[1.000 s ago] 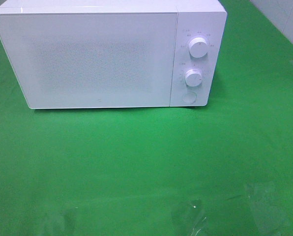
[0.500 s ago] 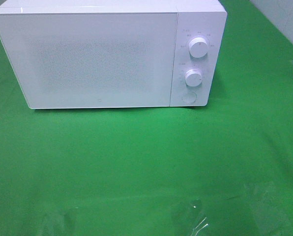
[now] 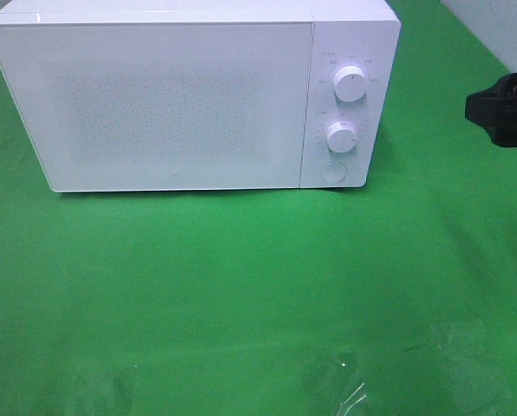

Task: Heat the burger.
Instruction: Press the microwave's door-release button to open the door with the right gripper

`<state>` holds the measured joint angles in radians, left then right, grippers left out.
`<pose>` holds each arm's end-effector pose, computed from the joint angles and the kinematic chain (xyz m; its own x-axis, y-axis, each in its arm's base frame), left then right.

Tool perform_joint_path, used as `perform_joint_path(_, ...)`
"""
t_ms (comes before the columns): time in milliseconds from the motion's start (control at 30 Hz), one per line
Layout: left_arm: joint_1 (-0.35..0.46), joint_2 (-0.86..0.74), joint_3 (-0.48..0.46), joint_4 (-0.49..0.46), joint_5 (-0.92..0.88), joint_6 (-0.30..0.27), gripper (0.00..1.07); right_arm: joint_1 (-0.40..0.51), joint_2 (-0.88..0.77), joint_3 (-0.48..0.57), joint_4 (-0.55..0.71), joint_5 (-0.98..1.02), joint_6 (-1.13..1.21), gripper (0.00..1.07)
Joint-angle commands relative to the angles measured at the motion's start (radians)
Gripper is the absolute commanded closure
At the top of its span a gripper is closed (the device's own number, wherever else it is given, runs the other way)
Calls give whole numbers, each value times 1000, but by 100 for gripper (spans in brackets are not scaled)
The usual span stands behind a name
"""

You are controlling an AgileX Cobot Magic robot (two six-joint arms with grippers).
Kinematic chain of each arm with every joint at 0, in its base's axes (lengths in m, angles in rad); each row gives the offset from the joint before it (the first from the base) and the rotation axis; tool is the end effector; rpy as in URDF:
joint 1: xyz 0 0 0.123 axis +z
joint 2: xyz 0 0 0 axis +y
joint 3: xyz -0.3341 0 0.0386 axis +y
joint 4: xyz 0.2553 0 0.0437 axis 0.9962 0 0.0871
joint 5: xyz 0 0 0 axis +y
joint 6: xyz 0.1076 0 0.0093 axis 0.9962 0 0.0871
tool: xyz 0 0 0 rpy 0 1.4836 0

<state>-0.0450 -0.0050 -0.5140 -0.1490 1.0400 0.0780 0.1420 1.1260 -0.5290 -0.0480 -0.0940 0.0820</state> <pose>-0.0375 -0.0122 0.2799 -0.4151 0.0208 -0.9095 0.1618 0.9855 -0.0513 0.2232 0.0324 0.2901 -0.4047 -0.0233 -0.9142 -0.1318 0.9907 0.0331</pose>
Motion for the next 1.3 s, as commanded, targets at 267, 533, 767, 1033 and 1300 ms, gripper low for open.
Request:
perform_joint_path(267,1,-18,4,-2,-7,-4,6,41,136,181,244,-542,-167,31)
perform_joint_path(533,1,-18,4,-2,-7,-4,6,211,254,225,524,-744,-377,31)
perform_joint_path(767,1,-18,4,-2,-7,-4,6,417,409,223,762,-954,-431,31)
perform_joint_path(1033,1,-18,4,-2,-7,-4,6,598,531,166,903,-1018,-442,31)
perform_joint_path(1300,1,-18,4,-2,-7,-4,6,674,614,76,912,-1001,-449,32)
